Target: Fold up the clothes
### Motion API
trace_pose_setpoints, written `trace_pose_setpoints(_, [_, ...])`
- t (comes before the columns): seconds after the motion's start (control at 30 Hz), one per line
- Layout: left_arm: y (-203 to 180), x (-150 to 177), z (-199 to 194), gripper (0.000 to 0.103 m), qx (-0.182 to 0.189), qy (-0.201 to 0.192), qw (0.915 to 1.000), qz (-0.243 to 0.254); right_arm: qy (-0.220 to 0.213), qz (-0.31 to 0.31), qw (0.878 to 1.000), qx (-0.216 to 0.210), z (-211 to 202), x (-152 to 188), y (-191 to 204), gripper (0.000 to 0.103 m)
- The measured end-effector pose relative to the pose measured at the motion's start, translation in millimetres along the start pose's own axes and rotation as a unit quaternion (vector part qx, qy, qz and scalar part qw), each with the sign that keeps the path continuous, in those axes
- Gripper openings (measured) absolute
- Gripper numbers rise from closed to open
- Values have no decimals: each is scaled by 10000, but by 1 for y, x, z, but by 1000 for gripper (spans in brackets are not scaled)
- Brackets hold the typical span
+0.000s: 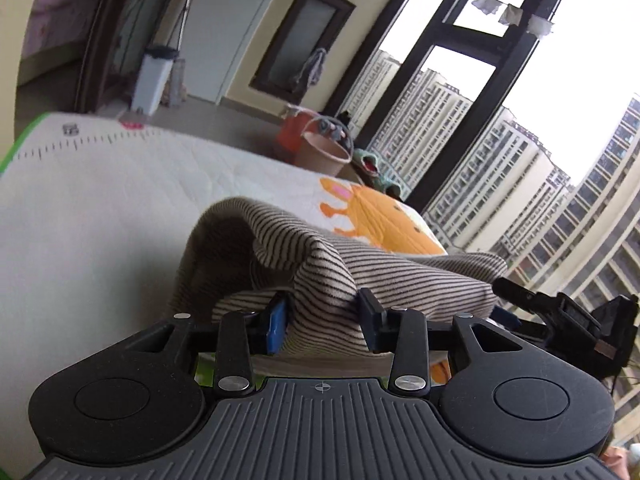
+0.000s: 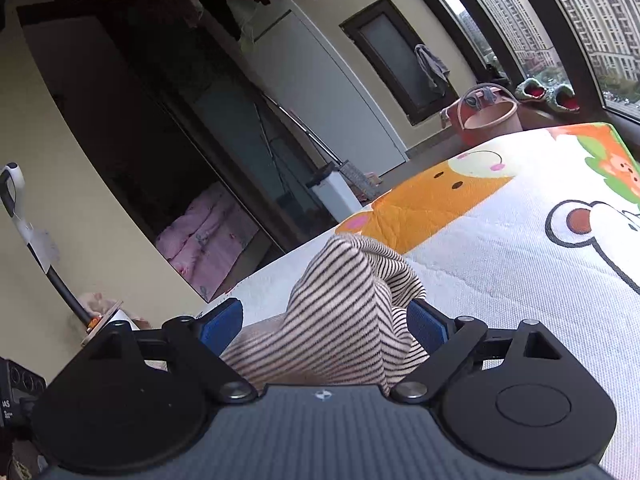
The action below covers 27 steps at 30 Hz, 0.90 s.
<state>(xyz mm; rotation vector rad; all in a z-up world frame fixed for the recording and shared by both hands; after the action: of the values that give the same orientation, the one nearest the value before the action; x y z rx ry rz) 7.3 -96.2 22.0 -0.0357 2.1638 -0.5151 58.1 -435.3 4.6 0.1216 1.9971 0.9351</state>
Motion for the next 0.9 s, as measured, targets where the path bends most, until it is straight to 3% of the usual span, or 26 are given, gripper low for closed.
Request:
trace_pose_setpoints(0.1, [5, -14, 14, 38, -328, -125, 9990, 292, 138, -283, 9995, 49, 7, 11, 9, 83])
trace_pose_setpoints(0.2, [9, -29, 28, 40, -655, -250, 9958, 584, 339, -478, 9979, 269, 18, 27, 12, 67])
trace_pose_setpoints(0.27, [13, -35, 36, 42, -828, -297, 9935, 719, 716, -328, 9962, 367, 31, 40, 5, 49])
trace_pose_setpoints(0.33, [18, -31, 39, 43, -845, -238, 9939, 661, 846, -247, 9954, 362, 38, 51, 0, 47])
trace_pose_setpoints(0.43, [21, -28, 37, 43, -831, -246, 9939, 687, 786, -706, 9936, 402, 33, 46, 14, 47])
trace_pose_setpoints(0.5, [21, -27, 35, 43, -815, -274, 9936, 732, 569, -854, 9942, 319, 22, 28, 24, 56])
trace_pose_setpoints(0.57, [21, -27, 35, 43, -780, -293, 9938, 738, 302, -858, 9954, 294, 16, -1, 31, 95])
trace_pose_setpoints(0.67, [21, -28, 33, 43, -721, -329, 9942, 722, -46, -801, 9963, 324, 15, -48, 37, 98])
trace_pose_setpoints(0.73, [25, -28, 29, 43, -667, -383, 9950, 644, 46, -757, 9960, 481, 37, -64, 33, 98])
trace_pose_setpoints(0.8, [28, -29, 25, 42, -680, -467, 9940, 712, 242, -688, 9954, 623, 60, -67, 28, 78])
trace_pose_setpoints(0.83, [28, -32, 23, 40, -726, -545, 9927, 798, 356, -650, 9953, 625, 67, -65, 27, 36])
trace_pose_setpoints(0.9, [27, -39, 17, 40, -832, -705, 9894, 962, 330, -593, 9960, 582, 67, -58, 31, 32])
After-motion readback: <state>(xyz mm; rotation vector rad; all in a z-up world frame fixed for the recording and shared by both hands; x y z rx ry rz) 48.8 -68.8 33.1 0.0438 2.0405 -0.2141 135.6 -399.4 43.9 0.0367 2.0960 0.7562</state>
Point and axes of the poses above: each gripper's, at about its wrist camera, not at the fingertips, and z roughly the way its jaws point, y to its left, x to its underside, the point moved 5 cm from there along z, roughly the way its jaws point, and after that the axes turned 5 degrees about z, right-handed, at the moved point
